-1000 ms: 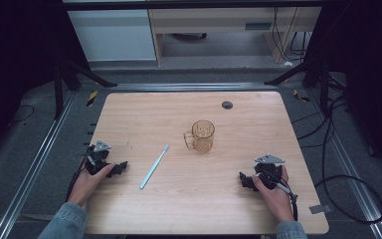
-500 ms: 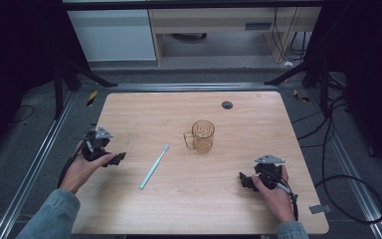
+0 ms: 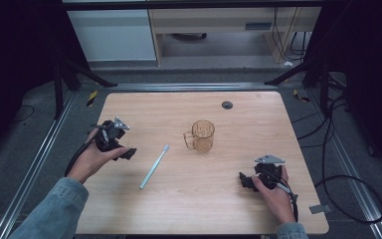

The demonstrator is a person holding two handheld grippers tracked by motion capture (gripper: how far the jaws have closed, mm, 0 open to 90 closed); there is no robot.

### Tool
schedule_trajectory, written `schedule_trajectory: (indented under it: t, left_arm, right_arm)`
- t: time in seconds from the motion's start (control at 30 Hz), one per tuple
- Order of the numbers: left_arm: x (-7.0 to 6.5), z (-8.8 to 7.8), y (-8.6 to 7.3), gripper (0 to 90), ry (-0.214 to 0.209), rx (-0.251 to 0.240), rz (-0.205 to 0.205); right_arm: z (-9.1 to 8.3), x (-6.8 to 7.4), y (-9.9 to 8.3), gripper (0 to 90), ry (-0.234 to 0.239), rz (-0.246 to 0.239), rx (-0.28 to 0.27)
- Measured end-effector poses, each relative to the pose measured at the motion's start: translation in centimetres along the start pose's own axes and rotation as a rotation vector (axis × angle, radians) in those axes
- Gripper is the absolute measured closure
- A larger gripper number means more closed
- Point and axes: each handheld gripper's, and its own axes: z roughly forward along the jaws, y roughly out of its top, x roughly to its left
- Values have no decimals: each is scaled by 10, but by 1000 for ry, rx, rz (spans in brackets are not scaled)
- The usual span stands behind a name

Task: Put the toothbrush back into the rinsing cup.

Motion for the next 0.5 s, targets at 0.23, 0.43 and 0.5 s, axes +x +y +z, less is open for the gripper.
schedule_trajectory:
  t: [0.23,0.43,0.5]
  left_arm:
    - [-13,-7,15,97,-17,85,26]
    - [-23,-6,26,152,-14,128,38]
    - [-24,-5,31,162,-28,135,34]
  right_arm:
    - [1,0,2,6,7,-5,1]
    - [1,0,2,6,9,-3,3]
    - [1,0,2,6,9,-2,3]
